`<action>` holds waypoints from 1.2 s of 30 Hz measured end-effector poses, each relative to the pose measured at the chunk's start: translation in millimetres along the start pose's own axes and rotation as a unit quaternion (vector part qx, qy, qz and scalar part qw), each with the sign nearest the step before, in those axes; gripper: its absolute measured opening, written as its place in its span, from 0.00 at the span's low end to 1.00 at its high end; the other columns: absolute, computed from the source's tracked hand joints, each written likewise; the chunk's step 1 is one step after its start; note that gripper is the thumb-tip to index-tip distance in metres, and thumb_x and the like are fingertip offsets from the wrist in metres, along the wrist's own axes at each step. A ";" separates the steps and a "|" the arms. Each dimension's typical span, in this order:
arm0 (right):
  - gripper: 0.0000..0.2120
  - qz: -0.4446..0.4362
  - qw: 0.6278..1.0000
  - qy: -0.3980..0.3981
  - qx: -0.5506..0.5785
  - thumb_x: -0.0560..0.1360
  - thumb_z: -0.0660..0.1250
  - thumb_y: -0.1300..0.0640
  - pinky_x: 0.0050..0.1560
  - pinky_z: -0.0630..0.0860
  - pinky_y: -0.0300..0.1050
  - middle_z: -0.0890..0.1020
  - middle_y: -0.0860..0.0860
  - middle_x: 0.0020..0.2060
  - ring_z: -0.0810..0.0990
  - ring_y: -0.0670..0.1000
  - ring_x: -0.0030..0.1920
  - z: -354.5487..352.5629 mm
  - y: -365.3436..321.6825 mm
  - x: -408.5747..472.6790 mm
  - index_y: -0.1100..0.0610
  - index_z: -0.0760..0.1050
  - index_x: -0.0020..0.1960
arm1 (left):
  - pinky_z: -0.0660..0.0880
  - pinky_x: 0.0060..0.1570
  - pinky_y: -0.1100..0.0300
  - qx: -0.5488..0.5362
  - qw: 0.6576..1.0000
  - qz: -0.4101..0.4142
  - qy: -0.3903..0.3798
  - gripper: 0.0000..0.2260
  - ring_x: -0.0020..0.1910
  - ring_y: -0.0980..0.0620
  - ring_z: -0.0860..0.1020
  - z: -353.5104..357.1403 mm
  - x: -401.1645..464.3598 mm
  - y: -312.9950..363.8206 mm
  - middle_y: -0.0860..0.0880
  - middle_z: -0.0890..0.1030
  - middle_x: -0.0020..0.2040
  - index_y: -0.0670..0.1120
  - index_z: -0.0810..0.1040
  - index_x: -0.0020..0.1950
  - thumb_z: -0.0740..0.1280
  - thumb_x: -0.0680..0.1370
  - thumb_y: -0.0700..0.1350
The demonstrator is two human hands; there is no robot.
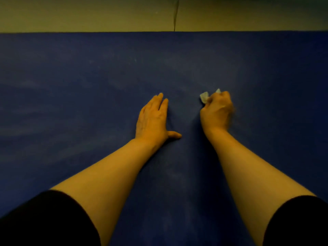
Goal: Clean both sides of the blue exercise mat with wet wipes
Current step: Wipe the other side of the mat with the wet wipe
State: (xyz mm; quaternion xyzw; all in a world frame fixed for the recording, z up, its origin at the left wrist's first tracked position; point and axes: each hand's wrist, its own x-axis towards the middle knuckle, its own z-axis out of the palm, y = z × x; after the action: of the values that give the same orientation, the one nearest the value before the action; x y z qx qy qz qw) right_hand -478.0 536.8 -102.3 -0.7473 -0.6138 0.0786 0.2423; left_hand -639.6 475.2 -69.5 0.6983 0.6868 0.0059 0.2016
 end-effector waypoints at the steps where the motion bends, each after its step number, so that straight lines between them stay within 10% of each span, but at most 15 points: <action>1: 0.11 -0.028 1.000 0.004 0.014 0.76 0.61 0.61 0.40 0.72 0.54 0.77 0.65 0.45 0.77 0.66 0.41 4.5 -9.5 -6.3 0.67 0.77 0.41 | 0.45 0.76 0.51 0.016 0.999 0.011 -0.032 0.55 0.78 0.47 0.42 -2.6 10.3 -0.5 0.46 0.43 0.80 0.44 0.46 0.79 0.74 0.65 0.65; 6: 0.12 -0.180 0.980 -0.062 0.049 0.74 0.64 0.60 0.30 0.71 0.49 0.76 0.61 0.36 0.76 0.63 0.31 22.5 -42.7 -22.5 0.65 0.76 0.34 | 0.40 0.74 0.41 0.069 0.991 0.015 -0.111 0.64 0.77 0.47 0.34 -4.0 42.3 -5.1 0.44 0.34 0.78 0.42 0.35 0.78 0.76 0.62 0.65; 12: 0.10 -0.016 0.997 -0.068 -0.031 0.78 0.61 0.57 0.41 0.64 0.48 0.74 0.61 0.52 0.75 0.63 0.48 1.0 -15.0 35.9 0.65 0.73 0.48 | 0.38 0.74 0.40 0.058 0.992 -0.003 -0.115 0.68 0.76 0.48 0.31 8.6 39.7 -6.3 0.46 0.30 0.76 0.44 0.31 0.77 0.75 0.58 0.69; 20: 0.07 -0.131 0.963 -0.234 -0.036 0.78 0.61 0.56 0.42 0.67 0.48 0.74 0.58 0.51 0.75 0.60 0.49 -1.9 -48.4 19.9 0.60 0.72 0.46 | 0.39 0.75 0.41 0.082 0.987 -0.012 -0.136 0.67 0.76 0.48 0.32 0.6 41.4 -1.1 0.46 0.30 0.76 0.44 0.30 0.76 0.75 0.59 0.69; 24: 0.05 0.042 0.985 -0.166 -0.036 0.78 0.62 0.59 0.45 0.69 0.50 0.75 0.59 0.54 0.75 0.61 0.50 -9.0 -27.1 64.0 0.61 0.73 0.48 | 0.37 0.74 0.40 0.076 0.989 -0.007 -0.125 0.68 0.75 0.48 0.31 7.2 42.8 -5.7 0.46 0.28 0.76 0.44 0.28 0.76 0.74 0.58 0.71; 31: 0.06 -0.124 0.981 -0.115 0.096 0.74 0.62 0.63 0.42 0.73 0.52 0.76 0.62 0.45 0.76 0.63 0.43 29.2 -61.1 18.0 0.66 0.74 0.43 | 0.41 0.75 0.46 0.067 0.995 0.031 -0.068 0.67 0.76 0.53 0.32 11.4 39.0 -21.3 0.52 0.28 0.75 0.49 0.29 0.76 0.68 0.57 0.77; 36: 0.07 -0.031 0.996 -0.069 0.052 0.77 0.61 0.61 0.47 0.70 0.52 0.74 0.62 0.51 0.75 0.64 0.48 25.3 -38.0 58.8 0.65 0.75 0.48 | 0.44 0.74 0.47 0.063 0.996 0.044 -0.051 0.66 0.76 0.55 0.34 10.9 38.5 -24.0 0.55 0.28 0.75 0.51 0.31 0.77 0.64 0.55 0.80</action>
State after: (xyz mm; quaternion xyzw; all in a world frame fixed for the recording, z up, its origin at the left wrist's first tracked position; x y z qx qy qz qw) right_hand -508.1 604.6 -96.3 -0.7073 -0.6467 0.1541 0.2403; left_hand -657.2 508.6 -96.8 0.7386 0.6433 -0.0641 0.1912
